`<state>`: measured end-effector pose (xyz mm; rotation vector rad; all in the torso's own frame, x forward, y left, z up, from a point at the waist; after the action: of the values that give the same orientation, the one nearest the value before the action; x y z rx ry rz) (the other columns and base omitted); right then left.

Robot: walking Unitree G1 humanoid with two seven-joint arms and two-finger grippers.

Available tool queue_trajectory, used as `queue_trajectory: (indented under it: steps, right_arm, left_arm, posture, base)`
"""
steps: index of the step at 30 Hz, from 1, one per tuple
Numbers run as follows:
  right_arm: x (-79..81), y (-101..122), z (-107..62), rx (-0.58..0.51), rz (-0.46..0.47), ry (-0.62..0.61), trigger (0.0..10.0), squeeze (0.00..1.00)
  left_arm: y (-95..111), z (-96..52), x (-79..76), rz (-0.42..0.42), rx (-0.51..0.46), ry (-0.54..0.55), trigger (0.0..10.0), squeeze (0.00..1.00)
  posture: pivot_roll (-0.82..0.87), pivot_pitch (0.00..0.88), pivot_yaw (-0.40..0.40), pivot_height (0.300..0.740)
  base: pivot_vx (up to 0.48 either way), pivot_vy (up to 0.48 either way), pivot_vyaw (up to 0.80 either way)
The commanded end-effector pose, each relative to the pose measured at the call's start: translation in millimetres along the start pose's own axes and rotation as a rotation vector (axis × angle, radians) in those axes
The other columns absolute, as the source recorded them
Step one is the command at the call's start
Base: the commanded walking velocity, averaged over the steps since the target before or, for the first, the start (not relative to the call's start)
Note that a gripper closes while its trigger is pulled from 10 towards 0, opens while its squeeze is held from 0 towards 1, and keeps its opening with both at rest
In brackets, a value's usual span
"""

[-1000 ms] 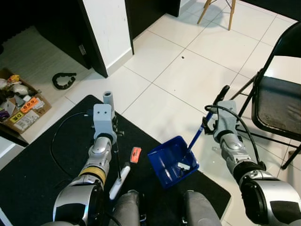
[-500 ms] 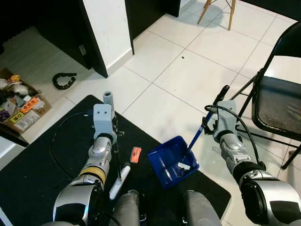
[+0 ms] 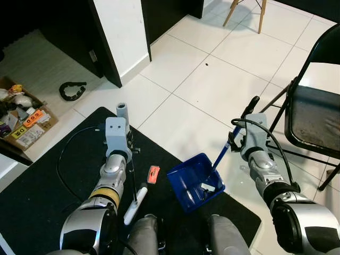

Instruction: Sweep floor

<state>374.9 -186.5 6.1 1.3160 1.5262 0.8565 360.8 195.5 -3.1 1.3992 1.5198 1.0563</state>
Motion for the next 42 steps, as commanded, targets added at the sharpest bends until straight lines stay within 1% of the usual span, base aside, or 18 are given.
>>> queue_trajectory:
  steps: [1,13,17,21,25,27,28,32,35,36,37,38,40,41,42]
  right_arm:
    - [-0.5,-8.6,-1.7,0.033,-0.001,-0.003,10.0,0.00]
    - [-0.3,-9.4,-2.1,0.034,0.009,-0.002,10.0,0.00]
    - [-1.0,-8.5,-2.4,0.023,0.071,0.006,10.0,0.00]
    - [-1.4,-7.8,-2.6,0.015,0.108,0.012,10.0,0.00]
    - [-2.5,-5.1,-2.7,-0.005,0.171,0.028,10.0,0.00]
    - [-4.4,-3.9,-2.6,-0.012,0.182,0.023,10.0,0.00]
    - [-8.3,-2.4,-2.1,-0.018,0.202,0.018,10.0,0.00]
    - [-11.6,-1.7,-1.4,-0.015,0.224,0.017,10.0,0.00]
    - [-27.5,-3.9,-0.4,0.009,0.312,-0.002,10.0,0.00]
    - [-27.5,-3.9,-0.4,0.009,0.312,-0.002,10.0,0.00]
    - [-30.5,-5.5,-0.5,0.019,0.346,0.001,10.0,0.00]
    - [-30.5,-5.5,-0.5,0.019,0.346,0.001,10.0,0.00]
    - [-34.0,-10.3,-1.0,0.048,0.393,0.009,10.0,0.00]
    - [-34.0,-10.3,-1.0,0.048,0.393,0.009,10.0,0.00]
    - [-35.2,-12.2,-1.3,0.060,0.411,0.014,10.0,0.00]
  left_arm:
    - [-36.8,-10.8,-1.1,-0.017,0.127,0.002,10.0,0.00]
    - [-38.3,-11.4,-0.4,-0.017,0.132,0.002,10.0,0.00]
    - [-38.5,-11.5,-0.5,-0.016,0.133,0.002,10.0,0.00]
    - [-38.8,-11.6,-0.6,-0.017,0.134,0.001,10.0,0.00]
    - [-38.6,-11.3,-2.1,-0.019,0.134,0.001,10.0,0.00]
    - [-38.4,-11.1,-2.6,-0.020,0.133,0.001,10.0,0.00]
    - [-37.8,-10.7,-4.0,-0.021,0.132,0.000,10.0,0.00]
    - [-37.3,-10.3,-5.0,-0.023,0.132,0.000,10.0,0.00]
    - [-36.8,-10.0,-6.0,-0.027,0.130,0.000,10.0,0.00]
    - [-36.8,-10.0,-6.0,-0.027,0.130,0.000,10.0,0.00]
    - [-36.7,-9.9,-6.3,-0.029,0.130,-0.001,10.0,0.00]
    - [-36.7,-9.9,-6.3,-0.029,0.130,-0.001,10.0,0.00]
    - [-36.5,-9.7,-6.7,-0.031,0.130,-0.002,10.0,0.00]
    - [-36.5,-9.7,-6.7,-0.031,0.130,-0.002,10.0,0.00]
    - [-36.4,-9.7,-6.8,-0.032,0.130,-0.002,10.0,0.00]
  posture:
    - [-0.04,0.100,-0.013,0.740]
    - [-0.04,0.091,-0.012,0.740]
    - [-0.04,0.087,-0.013,0.740]
    - [-0.04,0.087,-0.013,0.740]
    - [-0.04,0.078,-0.018,0.740]
    - [-0.04,0.075,-0.020,0.740]
    - [-0.04,0.075,-0.025,0.740]
    - [-0.04,0.077,-0.027,0.740]
    - [-0.04,0.078,-0.028,0.740]
    - [-0.04,0.078,-0.028,0.740]
    - [-0.05,0.078,-0.028,0.740]
    - [-0.05,0.078,-0.028,0.740]
    - [-0.05,0.078,-0.028,0.740]
    - [-0.05,0.078,-0.028,0.740]
    - [-0.05,0.078,-0.028,0.740]
  base:
    - [0.000,0.000,0.00]
    - [0.000,0.000,0.00]
    - [0.000,0.000,0.00]
    - [0.000,0.000,0.00]
    - [0.000,0.000,0.00]
    - [0.000,0.000,0.00]
    - [0.000,0.000,0.00]
    - [0.000,0.000,0.00]
    - [0.000,0.000,0.00]
    - [0.000,0.000,0.00]
    - [0.000,0.000,0.00]
    - [0.000,0.000,0.00]
    - [0.000,0.000,0.00]
    - [0.000,0.000,0.00]
    - [0.000,0.000,0.00]
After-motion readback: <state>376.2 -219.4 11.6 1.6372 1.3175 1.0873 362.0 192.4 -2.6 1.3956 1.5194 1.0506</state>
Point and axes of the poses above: a point about 5 cm out from each wrist's last joint towards the gripper, its own z axis pointing out of the wrist towards the gripper, its own y axis along the axis of the wrist's last joint, x = y × z, the point moved 6 cm from there along z, pointing out of the wrist towards the gripper, and after that the axes turned 4 degrees about -z, right-handed, at the moved point
